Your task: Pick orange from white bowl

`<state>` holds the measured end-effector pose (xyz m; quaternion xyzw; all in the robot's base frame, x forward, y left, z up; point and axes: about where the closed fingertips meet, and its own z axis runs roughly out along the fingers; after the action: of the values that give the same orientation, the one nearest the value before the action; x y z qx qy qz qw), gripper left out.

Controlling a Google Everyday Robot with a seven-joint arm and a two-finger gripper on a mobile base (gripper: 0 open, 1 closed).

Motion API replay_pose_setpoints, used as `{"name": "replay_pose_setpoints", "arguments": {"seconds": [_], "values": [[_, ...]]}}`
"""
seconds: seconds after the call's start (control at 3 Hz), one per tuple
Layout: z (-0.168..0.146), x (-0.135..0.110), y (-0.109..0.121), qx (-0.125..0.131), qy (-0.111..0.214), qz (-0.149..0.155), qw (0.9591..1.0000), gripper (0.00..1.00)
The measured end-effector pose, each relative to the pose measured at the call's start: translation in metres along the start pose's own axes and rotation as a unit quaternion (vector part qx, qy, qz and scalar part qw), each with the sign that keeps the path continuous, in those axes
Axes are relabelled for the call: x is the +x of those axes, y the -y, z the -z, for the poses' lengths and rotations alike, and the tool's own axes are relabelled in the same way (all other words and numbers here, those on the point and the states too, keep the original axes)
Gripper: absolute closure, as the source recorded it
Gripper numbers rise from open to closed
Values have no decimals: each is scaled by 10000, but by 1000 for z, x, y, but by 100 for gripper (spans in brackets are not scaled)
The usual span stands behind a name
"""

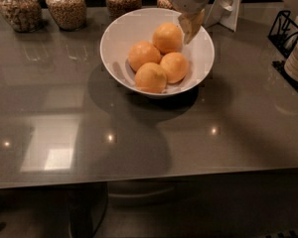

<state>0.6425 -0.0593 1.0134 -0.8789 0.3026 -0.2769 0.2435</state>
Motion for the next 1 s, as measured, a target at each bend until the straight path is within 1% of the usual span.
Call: {"name": "replay_pose_setpoints", "arguments": {"seconds": [0.33, 0.67, 1.0], "values": [[-12, 7, 2, -25, -148, 454, 9989, 24], [-23, 16, 1, -44, -152, 585, 9982, 25], [-40, 30, -6, -198, -170, 631, 9977, 28]]}}
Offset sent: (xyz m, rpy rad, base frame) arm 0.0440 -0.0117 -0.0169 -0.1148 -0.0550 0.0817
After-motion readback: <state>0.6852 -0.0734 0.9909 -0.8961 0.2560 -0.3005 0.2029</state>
